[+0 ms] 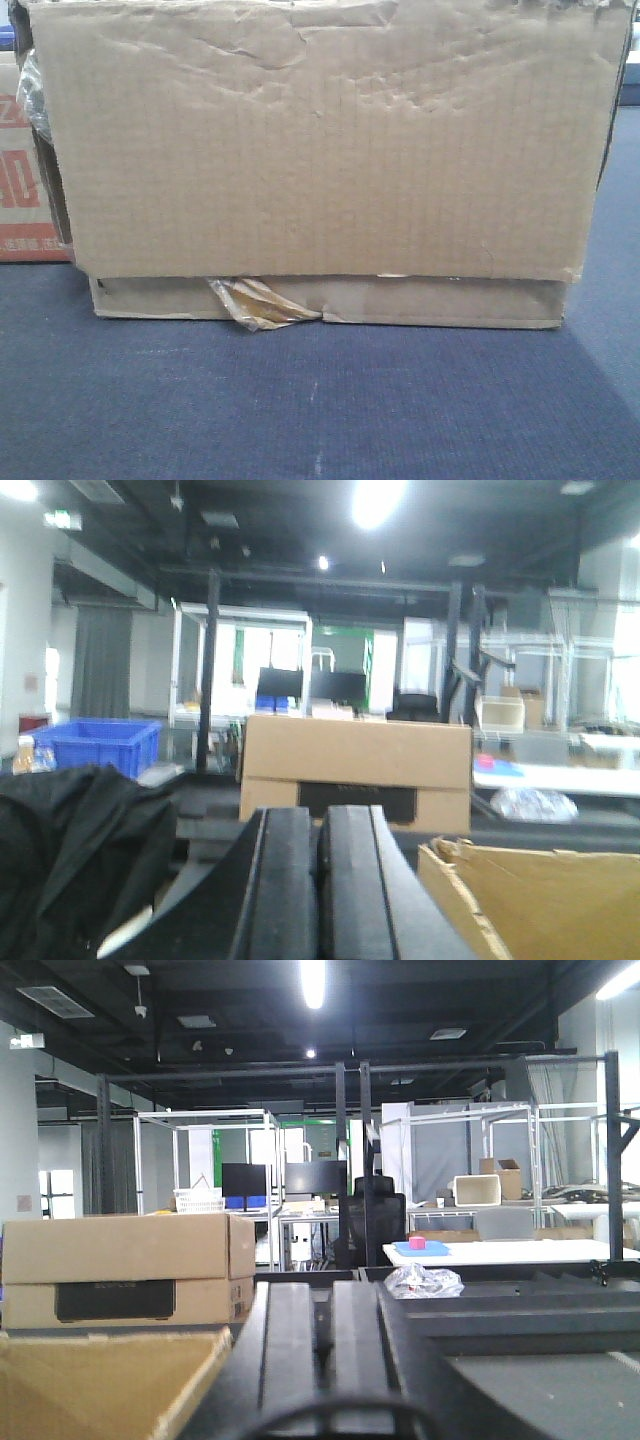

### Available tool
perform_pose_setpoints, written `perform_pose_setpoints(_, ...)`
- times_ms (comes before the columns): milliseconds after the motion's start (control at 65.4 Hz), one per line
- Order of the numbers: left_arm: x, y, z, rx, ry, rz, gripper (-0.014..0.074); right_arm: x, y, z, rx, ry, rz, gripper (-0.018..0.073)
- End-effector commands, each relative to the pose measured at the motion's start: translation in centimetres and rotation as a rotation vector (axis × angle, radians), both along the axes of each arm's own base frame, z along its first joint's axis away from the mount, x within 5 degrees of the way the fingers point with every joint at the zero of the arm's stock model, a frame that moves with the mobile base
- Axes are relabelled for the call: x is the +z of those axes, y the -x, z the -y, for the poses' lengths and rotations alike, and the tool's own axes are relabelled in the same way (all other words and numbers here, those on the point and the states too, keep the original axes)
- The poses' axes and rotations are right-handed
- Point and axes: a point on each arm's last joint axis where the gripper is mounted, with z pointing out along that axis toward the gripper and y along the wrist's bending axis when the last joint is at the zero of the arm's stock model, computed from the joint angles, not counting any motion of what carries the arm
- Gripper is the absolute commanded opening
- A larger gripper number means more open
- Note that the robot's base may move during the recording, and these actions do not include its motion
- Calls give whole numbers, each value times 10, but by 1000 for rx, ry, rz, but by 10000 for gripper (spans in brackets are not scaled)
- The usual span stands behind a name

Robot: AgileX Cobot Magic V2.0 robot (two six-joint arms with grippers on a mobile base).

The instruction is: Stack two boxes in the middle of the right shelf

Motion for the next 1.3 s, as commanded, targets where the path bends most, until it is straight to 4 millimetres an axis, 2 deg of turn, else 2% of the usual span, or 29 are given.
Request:
perform_pose_setpoints(0,26,-3,1,-2,1,-141,-97,24,-3,-1,7,19,-89,-55)
perform_pose_setpoints(122,51,-17,0,10,-21,-294,19,53,-19,-2,14,24,-149,151)
perform_pose_setpoints(229,67,-40,-2,21,-35,-395,214,66,-43,-4,22,30,-254,331)
perform_pose_setpoints(397,70,-80,-2,12,-26,-522,443,60,-79,-5,31,36,-415,516)
perform_pose_setpoints(504,63,-101,-1,5,-33,-582,537,53,-96,-5,22,63,-478,565)
perform_pose_setpoints(657,53,-133,0,-4,-41,-682,551,47,-113,-7,30,90,-523,560)
perform_pose_setpoints(825,56,-173,-5,17,-32,-785,549,44,-120,-11,60,98,-548,560)
perform_pose_setpoints(917,63,-199,-14,51,-10,-886,549,43,-120,-11,60,99,-554,560)
perform_pose_setpoints(1009,71,-225,-25,67,-73,-980,548,42,-120,-11,59,107,-559,560)
perform_pose_setpoints(1146,72,-264,-49,52,-81,-1129,548,42,-119,-12,66,111,-561,560)
perform_pose_setpoints(1284,60,-300,-70,10,-102,-1213,548,42,-119,-12,66,111,-561,560)
